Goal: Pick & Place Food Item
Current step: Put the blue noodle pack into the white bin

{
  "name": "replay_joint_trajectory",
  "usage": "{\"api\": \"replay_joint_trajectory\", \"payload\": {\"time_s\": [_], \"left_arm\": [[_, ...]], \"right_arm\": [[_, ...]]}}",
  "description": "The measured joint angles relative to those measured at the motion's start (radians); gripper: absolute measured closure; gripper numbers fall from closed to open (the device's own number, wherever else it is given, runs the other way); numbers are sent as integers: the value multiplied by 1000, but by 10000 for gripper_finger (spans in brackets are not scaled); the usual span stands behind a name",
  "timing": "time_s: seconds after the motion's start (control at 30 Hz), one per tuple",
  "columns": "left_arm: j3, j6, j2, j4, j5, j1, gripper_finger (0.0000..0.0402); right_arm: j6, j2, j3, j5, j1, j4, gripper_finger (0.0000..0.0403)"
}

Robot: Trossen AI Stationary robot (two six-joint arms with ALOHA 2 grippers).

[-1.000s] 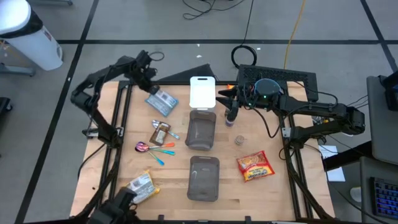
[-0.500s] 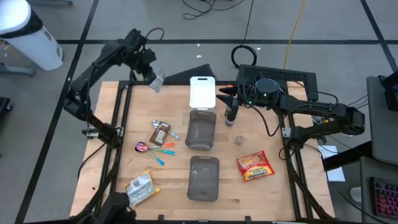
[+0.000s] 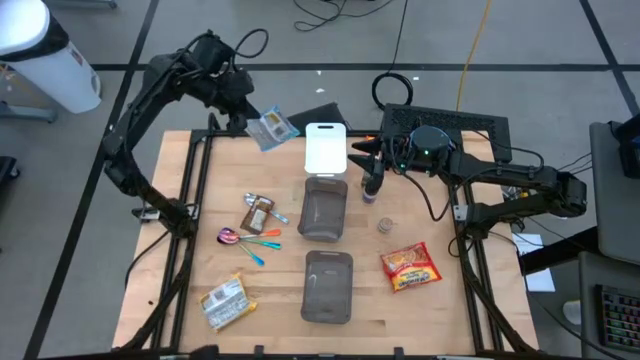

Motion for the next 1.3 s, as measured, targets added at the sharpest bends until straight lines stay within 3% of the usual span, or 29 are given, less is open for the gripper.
{"api": "replay_joint_trajectory", "payload": {"time_s": [0.4, 0.7, 1.17, 1.3], "left_arm": [[161, -126, 74, -61, -25, -252, 401], [264, -125, 209, -94, -32, -355, 401], [281, -212, 230, -98, 5, -457, 401], [281, -237, 230, -99, 10, -481, 401]], "right_arm": [[65, 8, 0, -253, -93, 145, 206], [180, 144, 57, -523, -109, 206, 206], [179, 334, 244, -696, -108, 213, 206], [161, 345, 269, -699, -112, 208, 206]]}}
